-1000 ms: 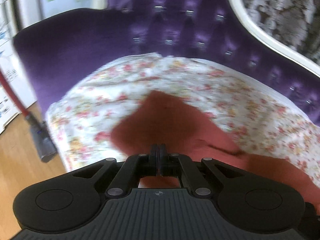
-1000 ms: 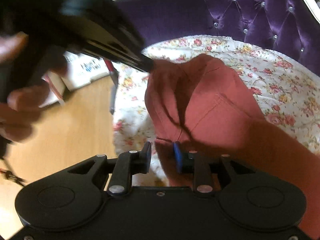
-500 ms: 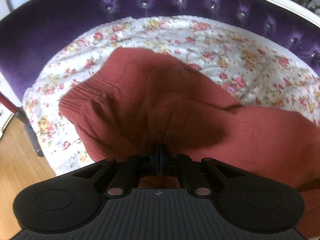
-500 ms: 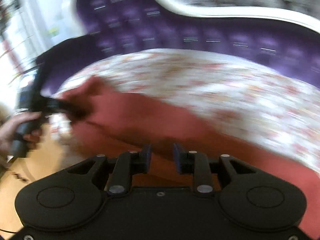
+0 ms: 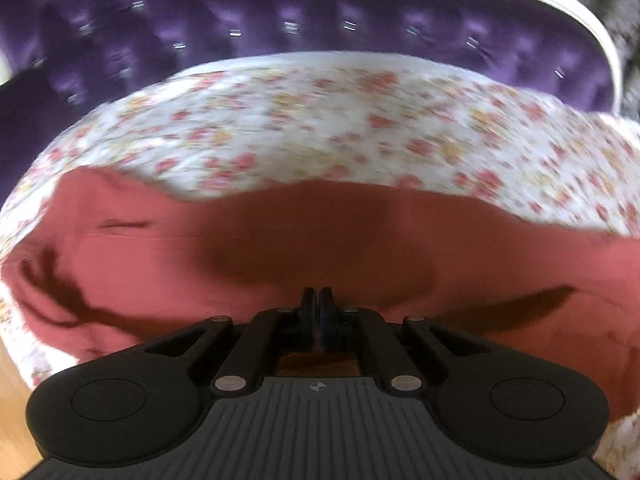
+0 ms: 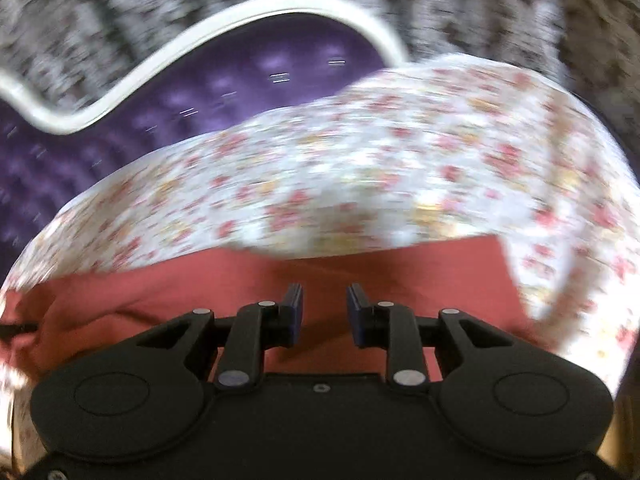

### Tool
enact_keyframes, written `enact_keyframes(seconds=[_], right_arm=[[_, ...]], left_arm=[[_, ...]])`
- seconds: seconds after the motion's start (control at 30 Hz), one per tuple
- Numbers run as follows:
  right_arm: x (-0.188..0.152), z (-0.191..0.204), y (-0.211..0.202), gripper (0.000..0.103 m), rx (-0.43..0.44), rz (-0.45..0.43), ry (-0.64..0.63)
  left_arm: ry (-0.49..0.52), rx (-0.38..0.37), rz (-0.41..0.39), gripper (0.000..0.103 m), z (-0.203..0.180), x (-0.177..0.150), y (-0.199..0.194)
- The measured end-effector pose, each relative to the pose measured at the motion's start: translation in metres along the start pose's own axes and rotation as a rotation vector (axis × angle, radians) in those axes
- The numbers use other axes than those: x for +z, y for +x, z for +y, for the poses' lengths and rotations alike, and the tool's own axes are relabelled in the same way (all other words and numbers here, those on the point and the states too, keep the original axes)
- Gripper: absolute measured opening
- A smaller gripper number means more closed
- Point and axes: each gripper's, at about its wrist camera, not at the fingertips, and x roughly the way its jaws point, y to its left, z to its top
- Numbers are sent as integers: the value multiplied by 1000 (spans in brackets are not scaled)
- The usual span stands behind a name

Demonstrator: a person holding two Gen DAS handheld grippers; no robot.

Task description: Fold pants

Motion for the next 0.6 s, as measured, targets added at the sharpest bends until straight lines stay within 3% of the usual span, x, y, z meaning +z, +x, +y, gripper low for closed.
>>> enact_keyframes(seconds=[0.13, 0.23, 0.6], right_arm=[[4, -39, 1, 37, -51, -3, 93], [8, -60, 6, 38, -46, 7, 139], [-7, -89, 36, 41, -96, 198, 227]], left_arm=[[41, -37, 59, 3, -14, -13, 9], [46, -39, 61, 3, -10, -21, 9], [14, -61, 73, 3, -4, -22, 8]])
